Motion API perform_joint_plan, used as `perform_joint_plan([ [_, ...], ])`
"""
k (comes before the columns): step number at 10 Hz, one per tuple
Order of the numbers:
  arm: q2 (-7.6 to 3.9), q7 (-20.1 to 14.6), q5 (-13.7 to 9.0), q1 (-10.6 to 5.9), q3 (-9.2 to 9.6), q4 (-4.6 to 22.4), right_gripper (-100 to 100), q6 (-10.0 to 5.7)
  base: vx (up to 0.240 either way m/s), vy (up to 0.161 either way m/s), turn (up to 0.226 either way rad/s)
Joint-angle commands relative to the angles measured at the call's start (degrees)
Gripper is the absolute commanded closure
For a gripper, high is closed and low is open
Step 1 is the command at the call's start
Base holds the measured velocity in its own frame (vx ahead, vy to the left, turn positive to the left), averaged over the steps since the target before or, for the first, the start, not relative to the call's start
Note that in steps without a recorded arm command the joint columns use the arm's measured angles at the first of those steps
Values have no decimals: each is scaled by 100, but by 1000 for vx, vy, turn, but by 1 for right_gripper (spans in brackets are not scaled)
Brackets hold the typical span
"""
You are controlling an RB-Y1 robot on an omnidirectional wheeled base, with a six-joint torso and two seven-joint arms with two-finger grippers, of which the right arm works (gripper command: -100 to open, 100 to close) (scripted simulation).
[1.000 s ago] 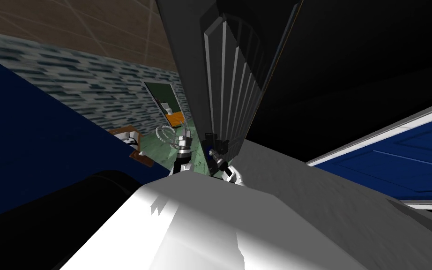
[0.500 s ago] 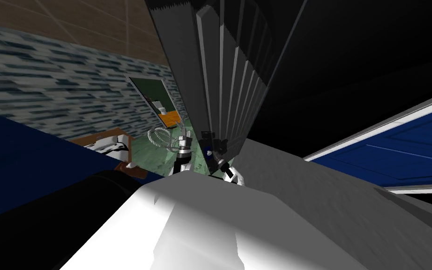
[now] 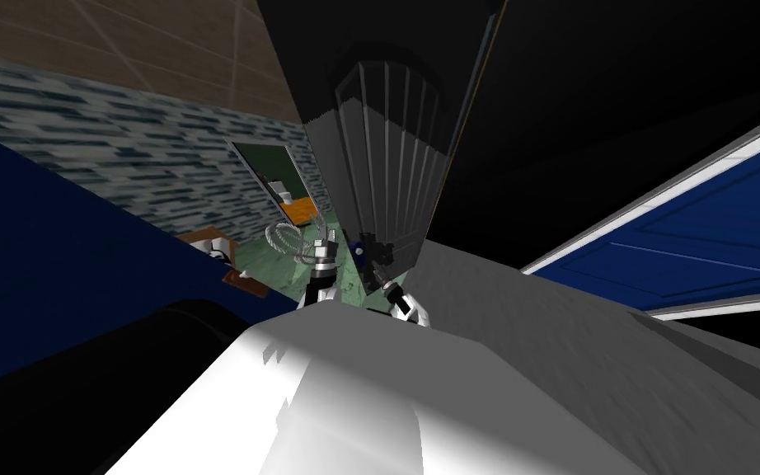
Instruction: Push the door open
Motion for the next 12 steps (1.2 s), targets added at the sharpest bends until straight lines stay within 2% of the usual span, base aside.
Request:
perform_joint_plan([
  [1, 13, -33, 1, 20, 41, -83, -100, 34, -204, -148, -43],
  [3, -7, 5, -1, -1, -9, -2, -100, -3, -7, 7, 24],
  [7, 24, 50, -6, -44, -78, 87, -100, -31, 128, 158, 21],
  [12, 214, 125, -15, -114, -192, 233, -100, -78, 154, 172, 26],
])
